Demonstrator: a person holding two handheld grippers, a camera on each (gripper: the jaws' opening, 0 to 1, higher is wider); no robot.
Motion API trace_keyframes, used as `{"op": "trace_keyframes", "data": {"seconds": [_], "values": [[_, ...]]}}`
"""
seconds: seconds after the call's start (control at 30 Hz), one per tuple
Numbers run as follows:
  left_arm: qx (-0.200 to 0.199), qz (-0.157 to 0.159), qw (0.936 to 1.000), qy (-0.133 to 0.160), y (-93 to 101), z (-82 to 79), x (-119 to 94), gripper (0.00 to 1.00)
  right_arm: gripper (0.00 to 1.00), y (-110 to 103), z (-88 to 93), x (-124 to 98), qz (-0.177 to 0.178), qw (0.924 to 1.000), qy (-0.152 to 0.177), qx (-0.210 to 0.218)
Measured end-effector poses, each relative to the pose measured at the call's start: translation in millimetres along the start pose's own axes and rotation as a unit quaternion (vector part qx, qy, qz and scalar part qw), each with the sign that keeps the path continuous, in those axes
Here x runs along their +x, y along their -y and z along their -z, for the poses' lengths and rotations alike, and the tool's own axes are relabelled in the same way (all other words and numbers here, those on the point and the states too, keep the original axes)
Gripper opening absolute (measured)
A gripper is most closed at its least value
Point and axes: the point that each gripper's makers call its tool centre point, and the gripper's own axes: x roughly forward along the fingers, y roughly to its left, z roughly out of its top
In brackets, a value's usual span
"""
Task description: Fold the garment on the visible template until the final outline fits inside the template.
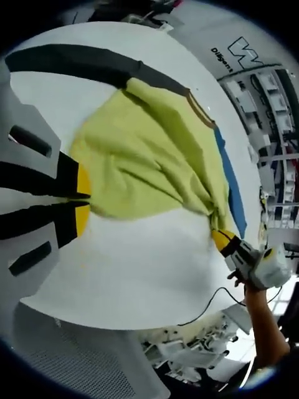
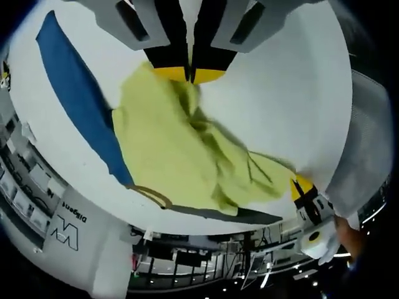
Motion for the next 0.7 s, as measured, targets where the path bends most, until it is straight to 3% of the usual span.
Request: {"op": "trace_keyframes", "data": {"seconds": [0.43, 0.7], "values": [[-0.009, 0.009, 0.9999, -0.004, -0.5, 0.2, -4, 0.0, 0.0, 4, 5.2, -5, 0.0, 0.9996, 0.004, 0.028], [-0.01, 0.011, 0.9998, 0.01, -1.7, -4.1, -16, 0.0, 0.0, 10, -4.0, -14, 0.002, 0.9992, 0.003, 0.04]]}}
